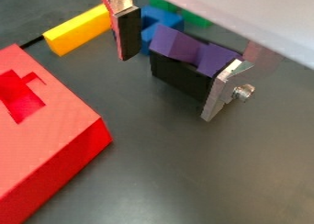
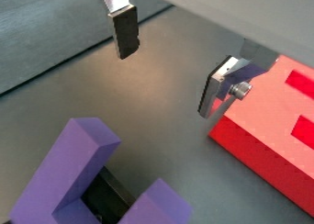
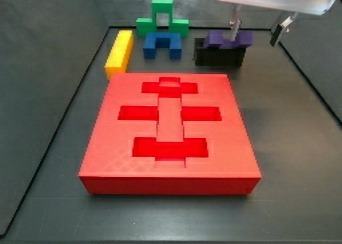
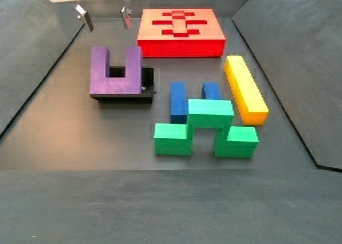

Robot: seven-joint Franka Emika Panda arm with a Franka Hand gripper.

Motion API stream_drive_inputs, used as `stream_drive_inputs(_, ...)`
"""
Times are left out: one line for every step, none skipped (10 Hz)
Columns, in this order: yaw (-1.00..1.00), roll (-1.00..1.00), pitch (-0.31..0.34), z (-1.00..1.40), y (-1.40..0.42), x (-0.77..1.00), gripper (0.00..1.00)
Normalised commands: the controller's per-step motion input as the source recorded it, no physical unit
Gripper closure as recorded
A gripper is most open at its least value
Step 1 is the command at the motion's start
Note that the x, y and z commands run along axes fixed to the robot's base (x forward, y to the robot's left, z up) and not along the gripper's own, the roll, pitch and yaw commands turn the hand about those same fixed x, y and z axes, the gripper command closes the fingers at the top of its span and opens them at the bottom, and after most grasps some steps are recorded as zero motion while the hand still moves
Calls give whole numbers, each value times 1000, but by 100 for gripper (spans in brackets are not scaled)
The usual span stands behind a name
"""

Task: Pick up the purple object. Move up. Place the purple object on the fixture. Regrasp the purple object. Move to above the board. Insert the purple object.
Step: Regrasp the purple object.

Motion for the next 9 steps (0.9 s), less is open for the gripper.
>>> stream_drive_inputs(80, 1000, 0, 26, -246, 0, 0)
stream_drive_inputs(94, 1000, -77, 80, -254, 0, 0)
stream_drive_inputs(103, 1000, -360, 0, -406, 0, 0)
stream_drive_inputs(0, 906, -957, 0, -540, -123, 0)
stream_drive_inputs(0, 891, -1000, 94, -520, 0, 0)
stream_drive_inputs(0, 940, -1000, 143, -489, 0, 0)
stream_drive_inputs(-14, 1000, -986, 143, -489, 20, 0)
stream_drive_inputs(40, 986, -689, 277, 0, 569, 0)
stream_drive_inputs(126, 760, -289, 0, 69, 674, 0)
